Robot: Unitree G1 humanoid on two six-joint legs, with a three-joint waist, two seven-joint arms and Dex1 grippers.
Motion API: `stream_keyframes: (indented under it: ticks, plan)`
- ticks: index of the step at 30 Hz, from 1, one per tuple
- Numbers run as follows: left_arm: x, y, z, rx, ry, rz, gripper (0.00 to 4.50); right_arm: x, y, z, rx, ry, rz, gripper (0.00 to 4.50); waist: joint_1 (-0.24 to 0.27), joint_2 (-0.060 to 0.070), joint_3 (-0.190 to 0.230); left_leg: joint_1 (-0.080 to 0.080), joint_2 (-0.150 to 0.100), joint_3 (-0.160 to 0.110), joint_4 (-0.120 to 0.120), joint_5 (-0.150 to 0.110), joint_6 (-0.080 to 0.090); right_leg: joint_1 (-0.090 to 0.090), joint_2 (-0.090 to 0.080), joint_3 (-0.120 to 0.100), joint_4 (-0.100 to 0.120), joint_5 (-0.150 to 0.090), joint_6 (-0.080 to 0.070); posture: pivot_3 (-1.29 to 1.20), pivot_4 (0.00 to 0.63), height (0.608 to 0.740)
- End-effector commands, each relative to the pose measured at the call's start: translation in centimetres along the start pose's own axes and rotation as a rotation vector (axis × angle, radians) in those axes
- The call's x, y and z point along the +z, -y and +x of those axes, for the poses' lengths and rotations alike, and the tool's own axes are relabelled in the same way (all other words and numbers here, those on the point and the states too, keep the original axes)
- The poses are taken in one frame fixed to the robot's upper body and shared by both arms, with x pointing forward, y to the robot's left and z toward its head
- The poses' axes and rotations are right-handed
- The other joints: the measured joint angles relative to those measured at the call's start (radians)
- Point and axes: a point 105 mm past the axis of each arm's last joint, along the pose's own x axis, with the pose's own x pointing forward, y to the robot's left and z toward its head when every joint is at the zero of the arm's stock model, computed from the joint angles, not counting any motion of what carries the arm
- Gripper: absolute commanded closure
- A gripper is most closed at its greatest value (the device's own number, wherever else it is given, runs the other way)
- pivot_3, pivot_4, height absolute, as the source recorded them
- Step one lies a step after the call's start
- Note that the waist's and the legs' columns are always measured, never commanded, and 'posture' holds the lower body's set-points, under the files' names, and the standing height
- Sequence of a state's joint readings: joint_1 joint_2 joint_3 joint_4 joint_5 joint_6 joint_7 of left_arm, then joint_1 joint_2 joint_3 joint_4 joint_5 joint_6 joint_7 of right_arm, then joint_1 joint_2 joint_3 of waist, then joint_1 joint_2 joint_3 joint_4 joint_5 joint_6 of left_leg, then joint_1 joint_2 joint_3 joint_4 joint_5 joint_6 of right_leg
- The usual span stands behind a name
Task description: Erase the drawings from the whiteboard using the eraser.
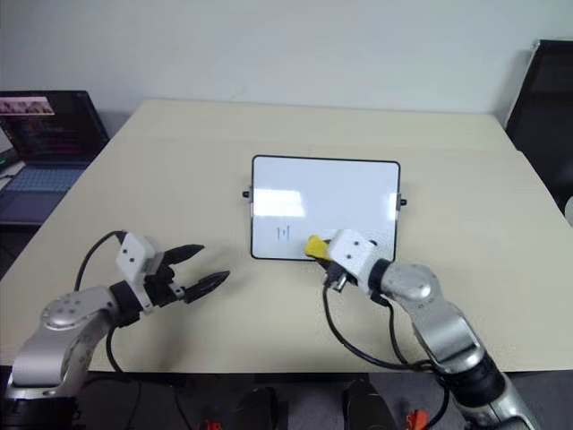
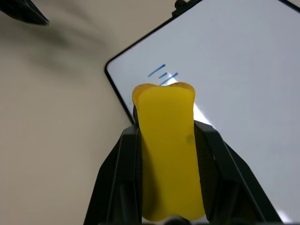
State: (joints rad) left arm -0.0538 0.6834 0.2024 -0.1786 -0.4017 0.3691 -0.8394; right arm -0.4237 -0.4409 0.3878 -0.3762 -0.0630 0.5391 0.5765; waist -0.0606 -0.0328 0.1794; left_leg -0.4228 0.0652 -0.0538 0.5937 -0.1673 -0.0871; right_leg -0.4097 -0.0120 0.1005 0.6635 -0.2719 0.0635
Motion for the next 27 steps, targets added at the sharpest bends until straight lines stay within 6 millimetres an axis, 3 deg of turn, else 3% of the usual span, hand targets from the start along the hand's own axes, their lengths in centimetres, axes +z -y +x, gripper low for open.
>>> stream_keyframes:
  ticks: [1, 5, 10, 17, 22, 24, 27]
  plan:
    - [1.0, 0.2, 0.5, -0.023, 0.026, 0.046, 0.0, 1.8, 0.8, 1.7, -0.028, 0.048, -0.12, 3.35, 0.001, 0.0, 0.0, 0.0, 0.0, 0.0, 0.0, 0.0, 0.0, 0.0, 0.0, 0.0, 0.0, 0.0, 0.0, 0.0, 0.15, 0.74]
    - [1.3, 0.8, 0.9, -0.076, 0.028, 0.057, 0.0, 2.5, 2.2, 5.0, -0.053, 0.027, -0.223, 3.35, 0.001, 0.0, 0.0, -0.001, 0.0, 0.0, 0.0, 0.0, 0.0, 0.0, 0.0, 0.0, 0.0, 0.002, 0.003, 0.0, 0.15, 0.74]
    - [1.3, 1.0, 1.0, -0.09, 0.024, 0.062, 0.0, 2.5, 2.3, 7.1, -0.05, 0.008, -0.3, 3.35, 0.001, 0.0, 0.0, -0.002, 0.0, -0.001, -0.001, 0.0, 0.0, -0.001, 0.0, -0.001, 0.0, 0.003, 0.005, 0.0, 0.15, 0.74]
    - [1.3, 1.0, 1.0, -0.071, 0.026, 0.059, 0.0, -0.7, -0.7, 6.5, 0.172, -0.137, -0.363, 3.35, 0.004, 0.0, 0.0, -0.002, 0.0, -0.001, -0.001, 0.0, 0.0, 0.0, 0.0, -0.001, 0.0, 0.003, 0.005, 0.0, 0.15, 0.74]
    - [1.3, 1.1, 0.9, -0.078, 0.022, 0.055, 0.0, 1.3, 3.5, 7.2, -0.077, -0.095, -0.43, 3.35, 0.003, 0.0, 0.0, -0.001, 0.0, -0.001, 0.0, 0.0, 0.0, 0.0, 0.001, -0.001, 0.002, 0.003, 0.003, 0.0, 0.15, 0.74]
    - [1.4, 1.1, 0.9, -0.08, 0.022, 0.054, 0.0, 1.5, 3.5, 7.4, -0.077, -0.083, -0.433, 3.36, 0.004, 0.0, 0.0, -0.001, 0.0, -0.001, 0.001, 0.001, 0.001, 0.0, 0.001, 0.0, 0.002, 0.003, 0.002, 0.0, 0.15, 0.74]
    - [1.4, 1.1, 0.9, -0.084, 0.023, 0.054, 0.0, 0.7, 1.3, 7.7, 0.042, -0.098, -0.429, 3.36, 0.006, 0.0, 0.0, -0.001, 0.0, -0.001, 0.001, 0.001, 0.001, 0.001, 0.001, 0.0, 0.001, 0.003, 0.002, 0.0, 0.15, 0.74]
